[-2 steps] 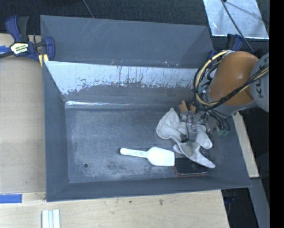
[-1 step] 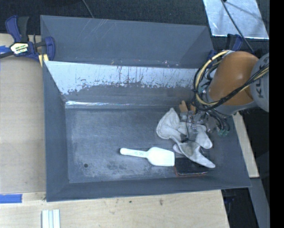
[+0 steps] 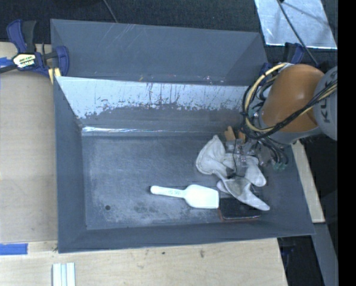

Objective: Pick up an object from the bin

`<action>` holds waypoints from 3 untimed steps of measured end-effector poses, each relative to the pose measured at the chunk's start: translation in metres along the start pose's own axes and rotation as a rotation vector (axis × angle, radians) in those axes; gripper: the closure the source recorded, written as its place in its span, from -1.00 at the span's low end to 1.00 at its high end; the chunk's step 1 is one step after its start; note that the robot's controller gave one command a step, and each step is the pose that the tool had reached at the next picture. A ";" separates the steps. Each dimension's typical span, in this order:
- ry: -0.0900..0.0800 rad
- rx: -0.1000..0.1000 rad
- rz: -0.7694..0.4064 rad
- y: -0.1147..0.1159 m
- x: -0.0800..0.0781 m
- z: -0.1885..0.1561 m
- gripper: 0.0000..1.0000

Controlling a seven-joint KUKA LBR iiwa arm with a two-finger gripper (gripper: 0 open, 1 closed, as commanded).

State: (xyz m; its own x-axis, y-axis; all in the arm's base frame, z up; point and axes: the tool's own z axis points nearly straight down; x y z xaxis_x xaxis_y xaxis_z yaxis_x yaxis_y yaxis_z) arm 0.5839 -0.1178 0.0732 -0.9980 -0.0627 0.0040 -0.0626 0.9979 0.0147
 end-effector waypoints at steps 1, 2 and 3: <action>-0.001 0.002 0.000 0.001 0.000 -0.003 1.00; -0.004 0.005 -0.001 0.001 0.000 -0.009 1.00; -0.006 0.008 -0.001 0.001 0.000 -0.016 1.00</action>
Offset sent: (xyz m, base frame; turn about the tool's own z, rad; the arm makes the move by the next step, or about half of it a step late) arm 0.0000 -0.0002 0.0287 0.0000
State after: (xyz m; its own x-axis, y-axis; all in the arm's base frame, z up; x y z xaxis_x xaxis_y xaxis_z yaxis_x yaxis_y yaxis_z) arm 0.5841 -0.1171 0.0895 -0.9980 -0.0637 -0.0020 -0.0637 0.9979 0.0063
